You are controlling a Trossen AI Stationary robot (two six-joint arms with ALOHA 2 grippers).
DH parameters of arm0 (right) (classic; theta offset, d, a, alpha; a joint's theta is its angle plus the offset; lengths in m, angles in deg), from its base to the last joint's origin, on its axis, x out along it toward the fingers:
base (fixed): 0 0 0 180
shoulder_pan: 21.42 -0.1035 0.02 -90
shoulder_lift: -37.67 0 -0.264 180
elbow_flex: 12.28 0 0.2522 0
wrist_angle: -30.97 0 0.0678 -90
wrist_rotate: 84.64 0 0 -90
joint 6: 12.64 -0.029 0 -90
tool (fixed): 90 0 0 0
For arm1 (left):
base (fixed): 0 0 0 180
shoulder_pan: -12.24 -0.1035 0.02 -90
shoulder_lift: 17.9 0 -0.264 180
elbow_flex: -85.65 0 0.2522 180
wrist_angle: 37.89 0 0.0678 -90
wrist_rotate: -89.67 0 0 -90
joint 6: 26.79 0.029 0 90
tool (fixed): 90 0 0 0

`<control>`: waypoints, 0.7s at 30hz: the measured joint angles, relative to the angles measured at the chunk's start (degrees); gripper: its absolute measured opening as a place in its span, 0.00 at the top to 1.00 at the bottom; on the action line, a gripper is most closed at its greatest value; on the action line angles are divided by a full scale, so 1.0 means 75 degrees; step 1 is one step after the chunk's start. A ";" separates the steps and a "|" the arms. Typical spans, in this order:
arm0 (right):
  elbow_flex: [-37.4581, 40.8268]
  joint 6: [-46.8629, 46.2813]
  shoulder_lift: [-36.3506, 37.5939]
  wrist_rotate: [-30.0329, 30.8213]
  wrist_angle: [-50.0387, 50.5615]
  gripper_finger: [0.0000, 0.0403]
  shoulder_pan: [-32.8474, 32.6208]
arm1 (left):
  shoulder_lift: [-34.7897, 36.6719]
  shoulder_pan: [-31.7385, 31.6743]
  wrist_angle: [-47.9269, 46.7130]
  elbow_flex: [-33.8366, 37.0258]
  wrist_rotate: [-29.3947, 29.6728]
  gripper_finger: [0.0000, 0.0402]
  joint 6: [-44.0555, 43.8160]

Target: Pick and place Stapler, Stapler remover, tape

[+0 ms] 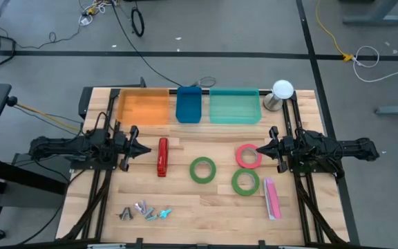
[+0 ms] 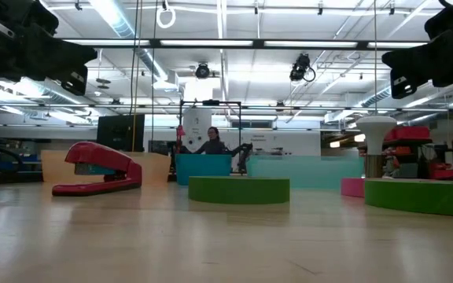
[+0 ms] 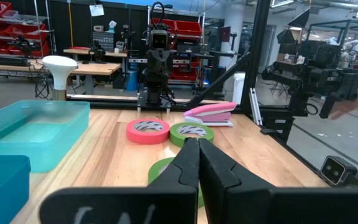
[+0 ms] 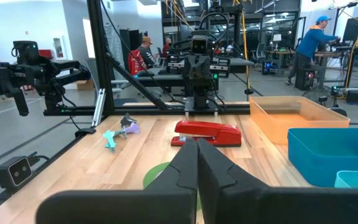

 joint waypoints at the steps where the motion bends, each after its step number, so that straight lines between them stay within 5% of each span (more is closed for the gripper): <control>1: 0.0001 -0.0001 0.0000 -0.0001 0.0000 1.00 -0.0001 | -0.0002 0.0001 0.0000 0.0003 0.0000 0.99 -0.0005; 21: 0.0001 0.0276 0.0000 0.0001 -0.0435 1.00 -0.0003 | 0.0001 -0.0002 0.0000 0.0003 0.0000 0.99 -0.0002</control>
